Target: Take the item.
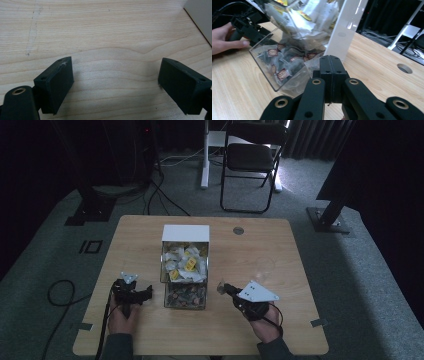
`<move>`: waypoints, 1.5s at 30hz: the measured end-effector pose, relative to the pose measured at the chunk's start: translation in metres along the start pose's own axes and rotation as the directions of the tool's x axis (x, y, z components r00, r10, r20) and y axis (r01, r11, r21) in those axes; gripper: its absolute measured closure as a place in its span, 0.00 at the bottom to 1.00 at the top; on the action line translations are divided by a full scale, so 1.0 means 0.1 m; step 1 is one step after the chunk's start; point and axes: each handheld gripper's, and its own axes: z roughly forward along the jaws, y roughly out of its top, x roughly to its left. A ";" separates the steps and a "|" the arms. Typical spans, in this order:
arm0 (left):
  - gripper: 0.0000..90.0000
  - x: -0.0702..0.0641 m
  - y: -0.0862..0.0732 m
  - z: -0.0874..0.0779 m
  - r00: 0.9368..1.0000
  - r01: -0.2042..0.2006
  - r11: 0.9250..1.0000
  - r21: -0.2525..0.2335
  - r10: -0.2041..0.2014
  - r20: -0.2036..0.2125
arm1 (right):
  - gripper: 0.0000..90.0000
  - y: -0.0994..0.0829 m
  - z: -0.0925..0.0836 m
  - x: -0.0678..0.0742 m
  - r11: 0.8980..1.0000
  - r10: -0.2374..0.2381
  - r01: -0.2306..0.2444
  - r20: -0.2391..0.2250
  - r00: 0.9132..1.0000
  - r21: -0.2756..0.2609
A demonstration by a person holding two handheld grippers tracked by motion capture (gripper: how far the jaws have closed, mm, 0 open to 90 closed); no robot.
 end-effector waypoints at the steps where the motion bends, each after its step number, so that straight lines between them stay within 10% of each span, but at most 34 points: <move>1: 0.15 0.00 0.00 0.00 1.000 0.000 1.000 0.000 0.000 0.000 | 1.00 0.00 0.00 -0.02 1.000 0.000 0.000 0.004 1.000 0.002; 45: 0.15 0.00 0.00 0.00 1.000 0.000 1.000 0.000 0.000 0.000 | 1.00 -0.02 -0.18 -0.66 0.997 0.073 -0.074 0.154 0.985 0.002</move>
